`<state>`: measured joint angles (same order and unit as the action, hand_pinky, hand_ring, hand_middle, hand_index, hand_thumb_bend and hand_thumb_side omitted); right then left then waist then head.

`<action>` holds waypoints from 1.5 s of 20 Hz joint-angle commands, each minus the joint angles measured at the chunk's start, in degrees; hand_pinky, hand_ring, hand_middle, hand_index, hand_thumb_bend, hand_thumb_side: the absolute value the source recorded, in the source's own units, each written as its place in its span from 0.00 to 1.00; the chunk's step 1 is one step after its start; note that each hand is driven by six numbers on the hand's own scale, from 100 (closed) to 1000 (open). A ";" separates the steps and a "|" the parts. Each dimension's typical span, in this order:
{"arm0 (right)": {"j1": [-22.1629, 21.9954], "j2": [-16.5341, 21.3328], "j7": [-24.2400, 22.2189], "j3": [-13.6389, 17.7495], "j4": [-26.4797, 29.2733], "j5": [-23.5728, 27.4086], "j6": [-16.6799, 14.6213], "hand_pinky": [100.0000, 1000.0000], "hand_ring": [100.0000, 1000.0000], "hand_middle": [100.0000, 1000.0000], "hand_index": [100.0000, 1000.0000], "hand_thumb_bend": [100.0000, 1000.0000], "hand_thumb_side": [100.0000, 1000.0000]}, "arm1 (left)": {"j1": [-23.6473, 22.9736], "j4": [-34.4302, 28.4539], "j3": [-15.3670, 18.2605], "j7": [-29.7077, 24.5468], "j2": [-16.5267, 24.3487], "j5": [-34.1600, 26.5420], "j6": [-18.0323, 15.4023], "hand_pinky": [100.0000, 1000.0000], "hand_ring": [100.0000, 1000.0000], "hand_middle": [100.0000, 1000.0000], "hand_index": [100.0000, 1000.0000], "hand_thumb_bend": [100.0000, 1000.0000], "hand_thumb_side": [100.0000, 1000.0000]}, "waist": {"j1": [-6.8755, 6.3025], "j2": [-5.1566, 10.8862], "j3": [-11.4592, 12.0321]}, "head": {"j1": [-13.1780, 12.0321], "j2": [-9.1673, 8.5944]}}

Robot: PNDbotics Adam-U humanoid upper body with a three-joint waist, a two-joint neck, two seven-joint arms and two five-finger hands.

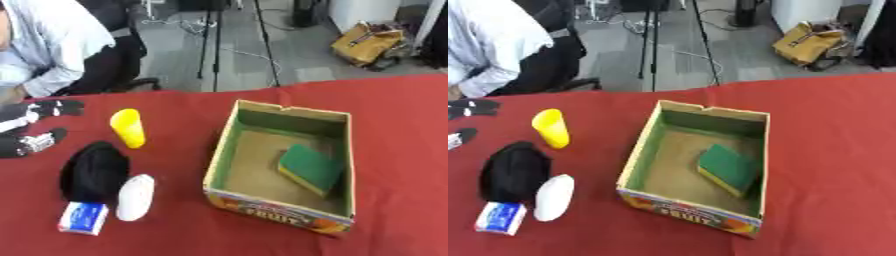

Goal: Pick up objects on the table and place them in the box.

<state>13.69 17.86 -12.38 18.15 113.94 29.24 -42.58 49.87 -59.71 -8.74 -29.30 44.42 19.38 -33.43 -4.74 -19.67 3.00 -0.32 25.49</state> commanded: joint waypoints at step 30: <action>1.39 -0.28 -0.78 -0.94 0.66 0.21 3.31 0.84 0.81 0.65 0.65 0.00 1.00 | -0.57 3.27 2.06 -8.16 -3.33 -0.86 0.73 1.00 1.00 1.00 1.00 0.00 1.00 | -0.23 0.87 0.10 | -1.28 0.04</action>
<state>14.61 17.27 -13.12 17.14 113.94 29.05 -39.51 48.72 -55.87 -7.09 -33.67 39.76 17.05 -29.07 -5.07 -19.79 2.98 -1.36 25.49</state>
